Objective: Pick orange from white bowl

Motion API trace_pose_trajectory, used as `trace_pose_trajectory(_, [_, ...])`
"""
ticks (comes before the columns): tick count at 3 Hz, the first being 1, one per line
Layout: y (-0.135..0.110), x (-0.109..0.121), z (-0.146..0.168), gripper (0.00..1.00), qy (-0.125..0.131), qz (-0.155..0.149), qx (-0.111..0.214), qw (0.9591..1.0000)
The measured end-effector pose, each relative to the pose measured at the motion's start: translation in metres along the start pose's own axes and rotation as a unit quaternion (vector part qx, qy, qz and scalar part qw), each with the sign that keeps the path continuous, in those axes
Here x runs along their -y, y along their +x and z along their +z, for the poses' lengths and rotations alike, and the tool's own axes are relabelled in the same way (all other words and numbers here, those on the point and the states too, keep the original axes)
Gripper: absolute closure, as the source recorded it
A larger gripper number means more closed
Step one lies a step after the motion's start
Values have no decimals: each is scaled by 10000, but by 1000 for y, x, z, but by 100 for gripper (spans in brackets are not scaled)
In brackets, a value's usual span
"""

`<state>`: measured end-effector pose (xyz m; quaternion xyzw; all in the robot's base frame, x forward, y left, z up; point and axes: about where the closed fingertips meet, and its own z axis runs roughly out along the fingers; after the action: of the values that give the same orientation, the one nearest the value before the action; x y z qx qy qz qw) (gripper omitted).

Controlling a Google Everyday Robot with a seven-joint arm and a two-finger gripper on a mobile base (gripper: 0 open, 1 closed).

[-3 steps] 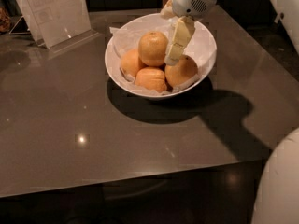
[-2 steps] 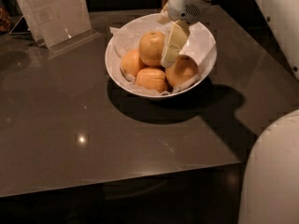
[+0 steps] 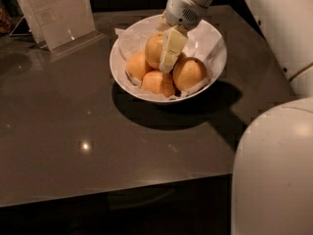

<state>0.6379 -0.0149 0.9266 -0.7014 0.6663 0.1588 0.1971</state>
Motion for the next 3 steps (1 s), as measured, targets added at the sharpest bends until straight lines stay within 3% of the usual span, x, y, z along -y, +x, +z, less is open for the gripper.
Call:
trace_pose_trajectory(1, [0, 2, 12, 0, -149, 54, 27, 9999])
trace_pose_trajectory(3, [0, 2, 13, 42, -150, 54, 28, 9999])
